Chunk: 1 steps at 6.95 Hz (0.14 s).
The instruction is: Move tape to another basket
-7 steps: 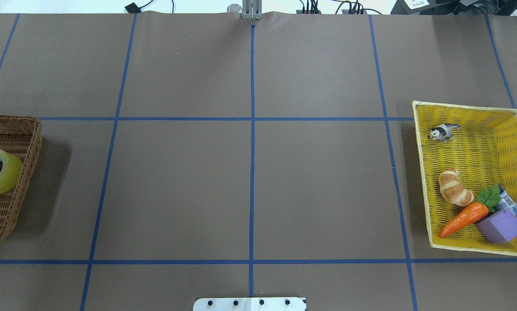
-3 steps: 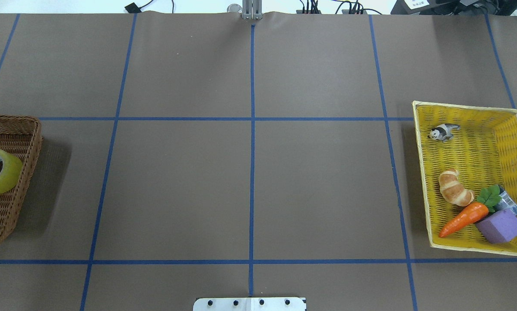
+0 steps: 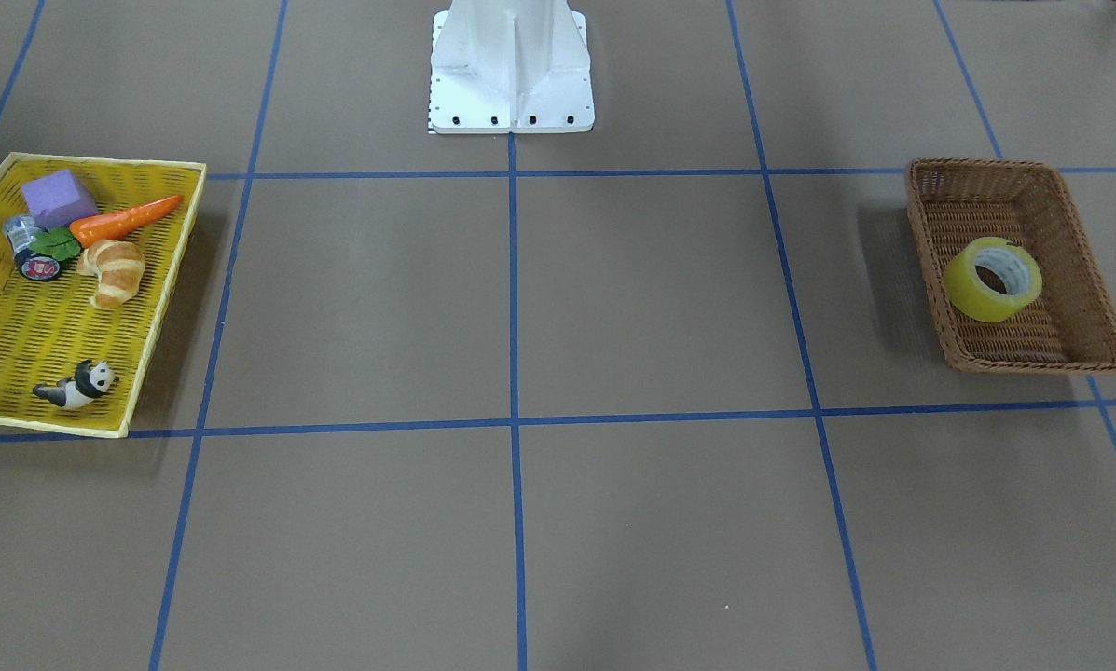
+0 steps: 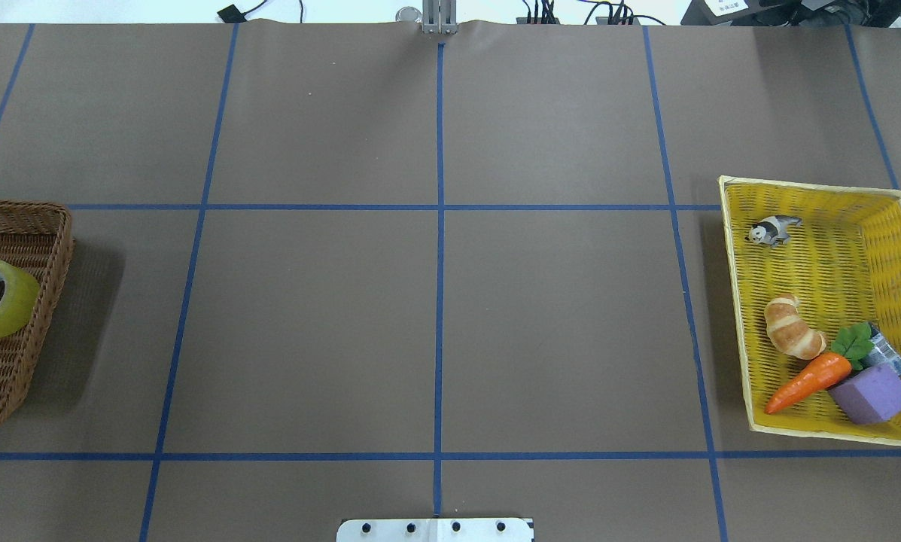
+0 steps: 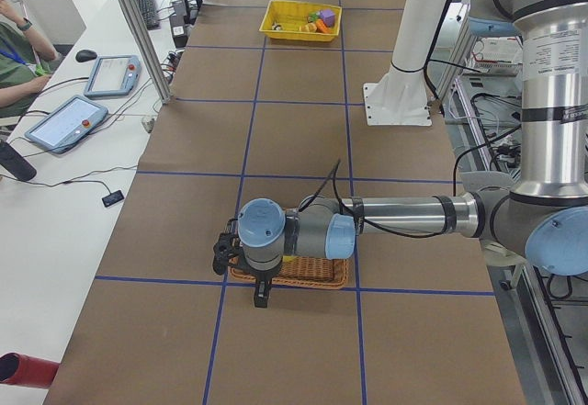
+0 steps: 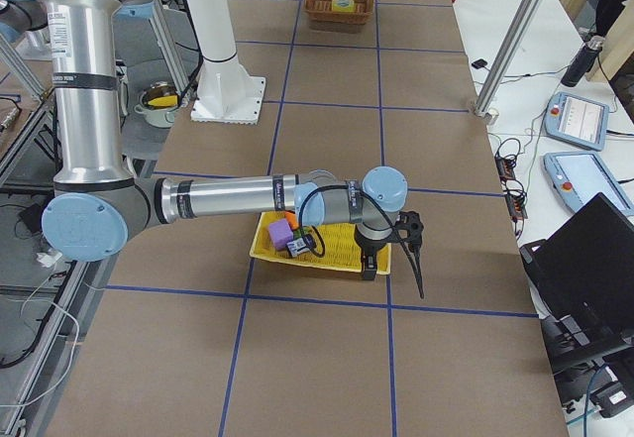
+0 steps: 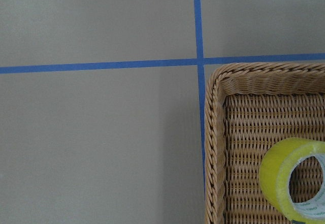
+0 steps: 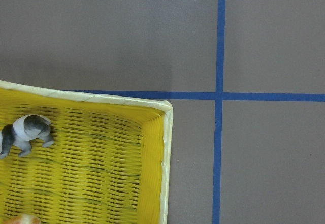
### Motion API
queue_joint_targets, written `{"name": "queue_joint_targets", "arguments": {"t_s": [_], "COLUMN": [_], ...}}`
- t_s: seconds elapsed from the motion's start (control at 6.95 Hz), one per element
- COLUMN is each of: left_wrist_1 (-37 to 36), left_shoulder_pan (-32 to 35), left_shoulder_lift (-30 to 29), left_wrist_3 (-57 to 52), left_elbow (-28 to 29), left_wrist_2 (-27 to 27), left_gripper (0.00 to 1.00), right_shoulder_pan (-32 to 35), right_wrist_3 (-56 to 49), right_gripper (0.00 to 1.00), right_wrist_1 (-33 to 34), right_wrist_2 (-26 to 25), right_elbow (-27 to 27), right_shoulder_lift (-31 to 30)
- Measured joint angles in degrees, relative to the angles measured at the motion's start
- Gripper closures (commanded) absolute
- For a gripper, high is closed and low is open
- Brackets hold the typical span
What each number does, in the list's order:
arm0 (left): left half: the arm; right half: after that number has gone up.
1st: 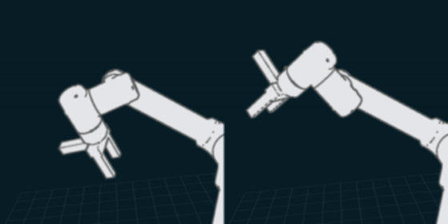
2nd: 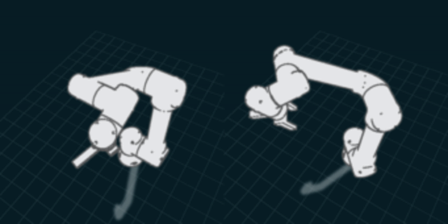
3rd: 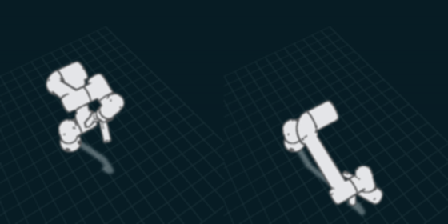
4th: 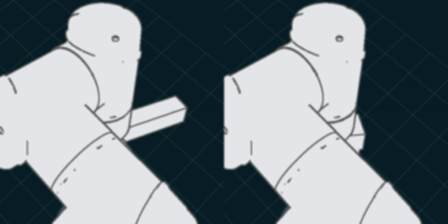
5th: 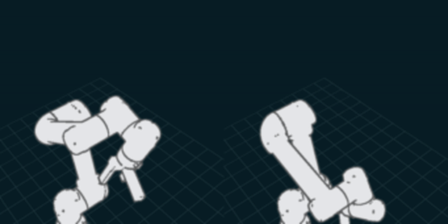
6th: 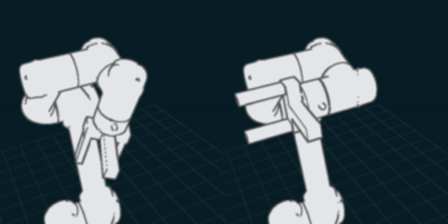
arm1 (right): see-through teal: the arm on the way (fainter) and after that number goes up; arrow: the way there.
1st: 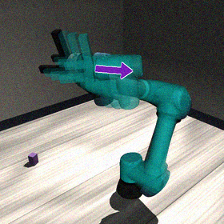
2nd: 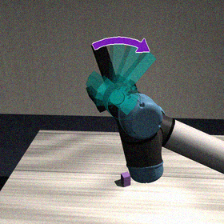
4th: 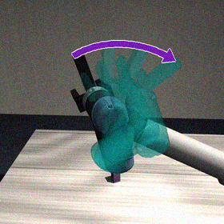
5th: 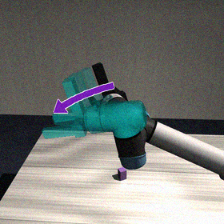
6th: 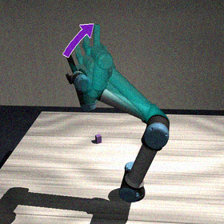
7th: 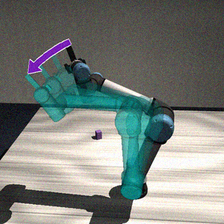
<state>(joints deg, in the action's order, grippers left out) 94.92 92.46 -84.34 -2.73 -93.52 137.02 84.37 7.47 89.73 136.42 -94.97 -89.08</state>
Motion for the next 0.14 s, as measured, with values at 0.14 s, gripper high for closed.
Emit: {"name": "queue_joint_targets", "arguments": {"t_s": [0.14], "left_wrist_1": [0.0], "left_shoulder_pan": [0.0], "left_shoulder_lift": [0.0], "left_wrist_3": [0.0], "left_elbow": [0.1], "left_wrist_2": [0.0], "left_gripper": [0.02], "right_shoulder_pan": [0.0], "right_wrist_3": [0.0], "right_gripper": [0.00], "right_wrist_1": [0.1], "right_wrist_2": [0.1], "right_elbow": [-0.7], "right_shoulder_lift": [-0.3]}}
